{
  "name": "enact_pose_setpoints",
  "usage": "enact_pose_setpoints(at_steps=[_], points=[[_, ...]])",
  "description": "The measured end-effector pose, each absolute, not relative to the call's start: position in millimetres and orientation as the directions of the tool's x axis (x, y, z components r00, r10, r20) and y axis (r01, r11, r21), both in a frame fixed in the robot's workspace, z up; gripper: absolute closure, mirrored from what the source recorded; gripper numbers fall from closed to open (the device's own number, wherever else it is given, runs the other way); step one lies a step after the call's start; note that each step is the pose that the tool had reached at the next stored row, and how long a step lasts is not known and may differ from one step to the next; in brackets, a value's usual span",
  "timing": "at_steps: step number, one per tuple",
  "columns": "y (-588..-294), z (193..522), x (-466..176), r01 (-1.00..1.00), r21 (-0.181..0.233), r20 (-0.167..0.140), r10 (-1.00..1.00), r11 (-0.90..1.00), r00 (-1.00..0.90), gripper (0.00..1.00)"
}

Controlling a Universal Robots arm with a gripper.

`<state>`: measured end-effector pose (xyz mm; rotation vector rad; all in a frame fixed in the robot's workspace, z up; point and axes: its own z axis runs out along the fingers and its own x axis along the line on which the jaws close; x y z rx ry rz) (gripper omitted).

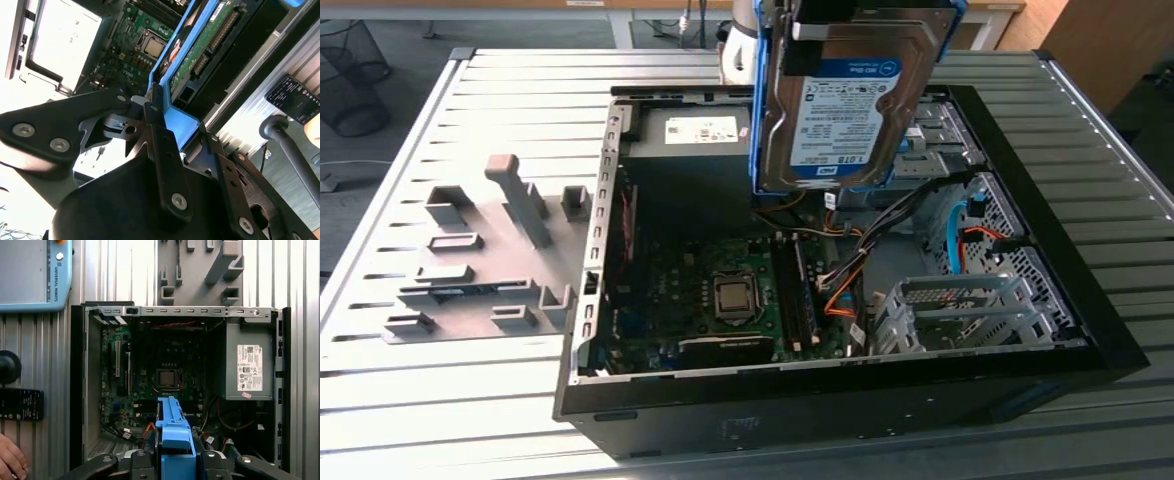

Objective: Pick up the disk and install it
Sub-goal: 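Insert the disk into the insertion slot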

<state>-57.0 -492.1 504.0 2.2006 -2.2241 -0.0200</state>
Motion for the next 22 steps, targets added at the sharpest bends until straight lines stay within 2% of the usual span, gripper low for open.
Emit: enact_pose_setpoints(at_steps=[14, 22], points=[[-530, 498, -56, -1.000, 0.018, 0.000, -1.000, 0.011, -0.011, 0.64], [-536, 493, -34, -1.000, 0.018, 0.000, -1.000, 0.011, -0.011, 0.64]])
